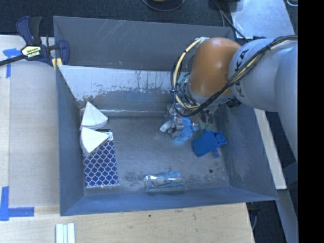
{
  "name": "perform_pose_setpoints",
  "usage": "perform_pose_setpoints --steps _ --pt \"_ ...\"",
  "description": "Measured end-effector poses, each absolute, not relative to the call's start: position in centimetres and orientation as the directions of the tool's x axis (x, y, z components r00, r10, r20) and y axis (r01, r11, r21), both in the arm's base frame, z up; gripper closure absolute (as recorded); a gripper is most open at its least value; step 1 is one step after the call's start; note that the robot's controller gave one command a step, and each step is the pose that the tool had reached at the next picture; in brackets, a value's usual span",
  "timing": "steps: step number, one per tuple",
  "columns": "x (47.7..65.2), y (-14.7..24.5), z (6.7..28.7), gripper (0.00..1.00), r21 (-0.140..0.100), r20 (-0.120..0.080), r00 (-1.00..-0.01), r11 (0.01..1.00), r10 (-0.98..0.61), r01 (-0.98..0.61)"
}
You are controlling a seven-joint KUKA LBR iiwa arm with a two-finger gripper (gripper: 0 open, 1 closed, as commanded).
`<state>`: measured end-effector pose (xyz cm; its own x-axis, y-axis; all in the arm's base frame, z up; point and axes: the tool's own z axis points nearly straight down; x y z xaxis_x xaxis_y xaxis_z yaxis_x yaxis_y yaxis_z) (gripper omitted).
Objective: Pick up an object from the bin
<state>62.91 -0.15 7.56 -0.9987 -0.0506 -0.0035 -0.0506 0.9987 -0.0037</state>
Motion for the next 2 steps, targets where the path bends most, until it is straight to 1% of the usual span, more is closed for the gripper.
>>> perform_pose_setpoints --steps 1,2 --pt "62.8 4.2 11.3 1.0 -0.005 -0.006 -0.979 0.979 -0.202 -0.202" --pt "62.4 -3.8 14.2 1.0 -0.004 -0.009 -0.997 0.997 -0.072 -0.072"
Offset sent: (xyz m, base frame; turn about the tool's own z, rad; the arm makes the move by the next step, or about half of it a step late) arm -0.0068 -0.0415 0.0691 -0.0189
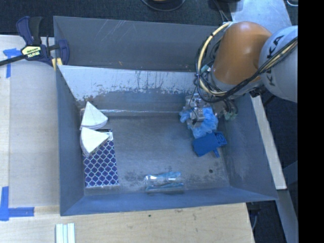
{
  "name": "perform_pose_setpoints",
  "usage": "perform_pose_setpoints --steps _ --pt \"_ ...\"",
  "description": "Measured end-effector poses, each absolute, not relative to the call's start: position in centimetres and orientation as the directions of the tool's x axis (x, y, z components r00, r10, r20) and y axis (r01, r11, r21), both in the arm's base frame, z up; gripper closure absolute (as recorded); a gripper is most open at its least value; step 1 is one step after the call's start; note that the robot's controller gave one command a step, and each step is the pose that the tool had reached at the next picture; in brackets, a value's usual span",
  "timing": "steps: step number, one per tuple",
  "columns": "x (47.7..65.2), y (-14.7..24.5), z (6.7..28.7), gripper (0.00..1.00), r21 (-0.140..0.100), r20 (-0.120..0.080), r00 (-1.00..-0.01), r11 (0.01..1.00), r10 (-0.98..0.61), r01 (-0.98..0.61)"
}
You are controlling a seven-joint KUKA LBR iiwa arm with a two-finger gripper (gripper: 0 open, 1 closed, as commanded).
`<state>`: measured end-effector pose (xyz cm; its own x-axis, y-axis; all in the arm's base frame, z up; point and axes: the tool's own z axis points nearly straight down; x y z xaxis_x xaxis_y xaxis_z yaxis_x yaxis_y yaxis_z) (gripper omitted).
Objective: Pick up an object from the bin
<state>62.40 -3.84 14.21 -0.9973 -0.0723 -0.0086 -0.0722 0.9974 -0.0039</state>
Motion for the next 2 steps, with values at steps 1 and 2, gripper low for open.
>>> perform_pose_setpoints --steps 1,2 --pt "60.9 0.5 7.0 1.0 -0.006 -0.011 -0.987 0.987 -0.161 -0.161" --pt "59.4 -3.4 15.6 1.0 -0.004 -0.007 -0.992 0.992 -0.128 -0.128"
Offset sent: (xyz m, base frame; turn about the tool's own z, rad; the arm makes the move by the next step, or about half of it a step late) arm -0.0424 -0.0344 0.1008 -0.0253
